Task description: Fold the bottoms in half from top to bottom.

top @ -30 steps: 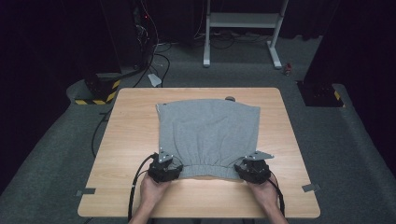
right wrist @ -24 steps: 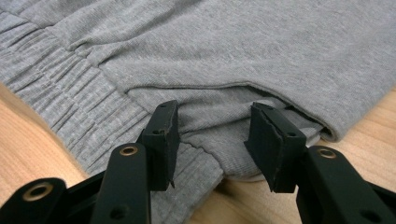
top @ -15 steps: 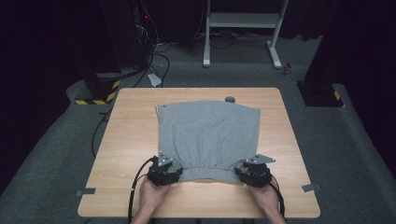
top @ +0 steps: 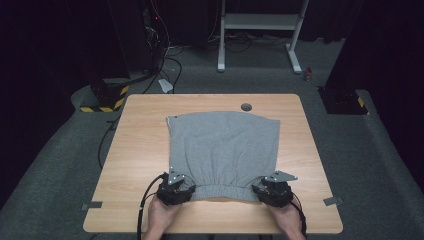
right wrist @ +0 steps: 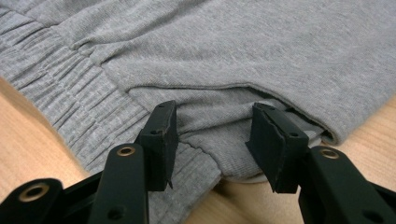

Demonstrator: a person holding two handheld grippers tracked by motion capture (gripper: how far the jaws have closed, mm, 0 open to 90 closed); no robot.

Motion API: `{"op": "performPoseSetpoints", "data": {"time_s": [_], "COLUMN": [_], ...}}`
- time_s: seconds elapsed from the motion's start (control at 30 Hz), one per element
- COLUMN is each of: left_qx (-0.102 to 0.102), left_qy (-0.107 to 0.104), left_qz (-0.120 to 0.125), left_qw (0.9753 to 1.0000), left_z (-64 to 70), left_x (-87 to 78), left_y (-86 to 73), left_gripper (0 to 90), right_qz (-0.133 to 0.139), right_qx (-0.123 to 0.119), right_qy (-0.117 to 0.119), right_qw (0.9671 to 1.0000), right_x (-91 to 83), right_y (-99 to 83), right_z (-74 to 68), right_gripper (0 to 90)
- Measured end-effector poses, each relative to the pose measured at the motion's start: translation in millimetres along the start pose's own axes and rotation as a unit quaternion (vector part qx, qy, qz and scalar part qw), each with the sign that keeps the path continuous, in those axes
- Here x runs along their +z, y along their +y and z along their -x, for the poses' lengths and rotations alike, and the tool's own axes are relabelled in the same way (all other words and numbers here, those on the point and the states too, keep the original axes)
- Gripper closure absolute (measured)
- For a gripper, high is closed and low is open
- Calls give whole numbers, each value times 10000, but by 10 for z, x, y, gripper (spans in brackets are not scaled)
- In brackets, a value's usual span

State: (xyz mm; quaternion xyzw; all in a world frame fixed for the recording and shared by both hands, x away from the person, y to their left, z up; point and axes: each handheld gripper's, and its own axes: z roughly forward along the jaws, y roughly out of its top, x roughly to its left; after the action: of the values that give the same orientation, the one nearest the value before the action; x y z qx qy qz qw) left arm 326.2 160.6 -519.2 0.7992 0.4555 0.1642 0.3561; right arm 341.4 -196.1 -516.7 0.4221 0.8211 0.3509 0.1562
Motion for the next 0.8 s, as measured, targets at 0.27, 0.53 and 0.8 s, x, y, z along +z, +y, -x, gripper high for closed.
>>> {"op": "performPoseSetpoints", "data": {"time_s": [0.27, 0.53, 0.8], "left_qx": [113, 124, 31], "left_qy": [-49, -166, -381], "left_qz": [-13, -19, 31], "left_qw": [9999, 9998, 9993], "left_z": [68, 137, 113], "left_x": [-74, -155, -235], "left_y": [-75, -157, -109], "left_gripper": [440, 439, 360], "right_qz": [-22, 15, 16], "right_qx": [-45, -100, 15], "right_qy": [16, 68, 85], "right_qw": [10000, 9999, 10000], "right_x": [-86, -158, -235], "right_y": [-84, -165, -104], "right_z": [-68, -107, -141], "right_gripper": [507, 499, 455]}}
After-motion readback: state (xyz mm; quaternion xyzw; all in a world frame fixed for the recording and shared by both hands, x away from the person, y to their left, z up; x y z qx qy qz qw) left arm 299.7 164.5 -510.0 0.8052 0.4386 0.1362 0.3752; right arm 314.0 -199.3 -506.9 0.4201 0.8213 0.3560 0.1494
